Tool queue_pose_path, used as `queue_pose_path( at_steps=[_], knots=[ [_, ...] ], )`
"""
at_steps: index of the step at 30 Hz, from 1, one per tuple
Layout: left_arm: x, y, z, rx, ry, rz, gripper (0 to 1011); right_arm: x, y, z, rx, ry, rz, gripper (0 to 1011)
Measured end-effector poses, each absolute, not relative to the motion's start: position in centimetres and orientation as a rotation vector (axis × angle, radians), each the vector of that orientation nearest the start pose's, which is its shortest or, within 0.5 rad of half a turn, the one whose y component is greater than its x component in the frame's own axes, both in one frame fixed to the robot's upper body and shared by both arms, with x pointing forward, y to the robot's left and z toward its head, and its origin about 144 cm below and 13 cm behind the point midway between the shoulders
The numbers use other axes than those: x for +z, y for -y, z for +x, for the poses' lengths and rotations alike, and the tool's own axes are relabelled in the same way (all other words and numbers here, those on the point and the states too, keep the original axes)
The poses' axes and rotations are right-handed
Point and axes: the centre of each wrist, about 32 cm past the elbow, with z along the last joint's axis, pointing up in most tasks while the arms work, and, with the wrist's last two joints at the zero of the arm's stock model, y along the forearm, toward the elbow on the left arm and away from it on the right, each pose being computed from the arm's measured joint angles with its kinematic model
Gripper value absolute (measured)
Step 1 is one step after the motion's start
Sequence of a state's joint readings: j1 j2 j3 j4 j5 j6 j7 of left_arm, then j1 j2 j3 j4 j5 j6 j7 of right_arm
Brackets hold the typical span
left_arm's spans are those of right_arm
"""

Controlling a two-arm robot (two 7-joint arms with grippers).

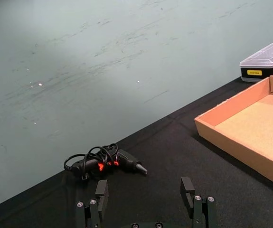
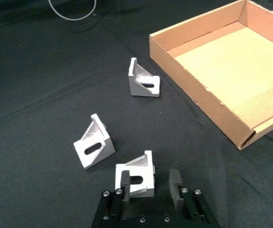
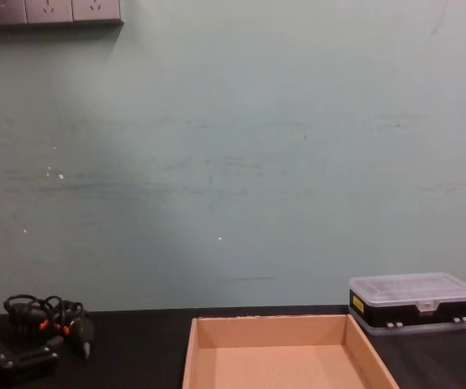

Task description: Use one hand to pick up the angle iron from the table and place it into the box.

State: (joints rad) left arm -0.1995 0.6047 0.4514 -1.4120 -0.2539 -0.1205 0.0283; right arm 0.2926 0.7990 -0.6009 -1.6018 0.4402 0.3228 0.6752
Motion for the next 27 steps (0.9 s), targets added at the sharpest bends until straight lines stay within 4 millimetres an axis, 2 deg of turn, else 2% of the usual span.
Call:
queue_pose_path(
  at_steps=[3,4,6,7,12,14,27],
  knots=[
    [113.98,-30.97,48.86,1.248,0.285,0.304,1000,119.55,30.73,48.62,-0.489,-0.113,-0.586,487],
    [113.98,-30.97,48.86,1.248,0.285,0.304,1000,119.52,30.76,48.60,-0.489,-0.112,-0.586,426],
    [113.98,-30.97,48.86,1.248,0.285,0.304,1000,119.49,30.79,48.59,-0.490,-0.112,-0.586,390],
    [113.98,-30.97,48.86,1.248,0.285,0.304,1000,119.45,30.83,48.57,-0.491,-0.112,-0.586,330],
    [113.98,-30.97,48.86,1.248,0.285,0.304,1000,119.39,30.92,48.52,-0.494,-0.110,-0.585,171],
    [113.98,-30.97,48.86,1.248,0.285,0.304,1000,119.36,30.94,48.51,-0.495,-0.108,-0.585,136],
    [113.98,-30.97,48.86,1.248,0.285,0.304,1000,119.99,31.06,48.29,-0.513,-0.088,-0.572,127]
  ],
)
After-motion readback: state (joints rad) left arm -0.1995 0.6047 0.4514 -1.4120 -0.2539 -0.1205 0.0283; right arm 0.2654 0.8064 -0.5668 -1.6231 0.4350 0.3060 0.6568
